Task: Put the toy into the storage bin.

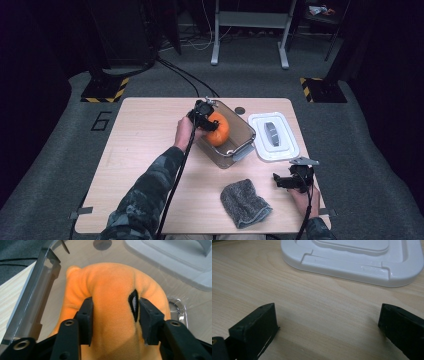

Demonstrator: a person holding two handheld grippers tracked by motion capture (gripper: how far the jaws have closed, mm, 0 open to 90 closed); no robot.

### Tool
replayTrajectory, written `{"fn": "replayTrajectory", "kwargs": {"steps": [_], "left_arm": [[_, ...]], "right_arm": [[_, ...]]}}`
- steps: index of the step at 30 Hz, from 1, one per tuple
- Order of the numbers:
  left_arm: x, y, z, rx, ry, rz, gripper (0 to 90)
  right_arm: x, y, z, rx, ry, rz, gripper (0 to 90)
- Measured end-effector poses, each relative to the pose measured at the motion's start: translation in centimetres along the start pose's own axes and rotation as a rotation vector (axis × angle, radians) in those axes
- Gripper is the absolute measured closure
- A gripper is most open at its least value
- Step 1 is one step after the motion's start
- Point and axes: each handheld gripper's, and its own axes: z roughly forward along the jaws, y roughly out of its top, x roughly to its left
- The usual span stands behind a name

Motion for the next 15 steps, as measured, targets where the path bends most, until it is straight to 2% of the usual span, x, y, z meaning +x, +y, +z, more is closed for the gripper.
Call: {"fn": "replayTrajectory", "kwargs": {"steps": [7,13,15], "left_arm": [[0.3,-0.2,0.3,0.029,-0.019,-0.019,34.8],[0.2,-0.1,-0.4,0.010,-0.029,-0.013,24.8],[0.2,-0.1,-1.2,-0.017,-0.022,-0.017,22.3]], "right_arm": [[0.0,0.0,0.0,0.000,0.000,-0.001,1.2],[0.0,0.0,0.0,0.000,0.001,-0.001,1.2],[0.0,0.0,0.0,0.000,0.001,-0.001,1.2]]}}
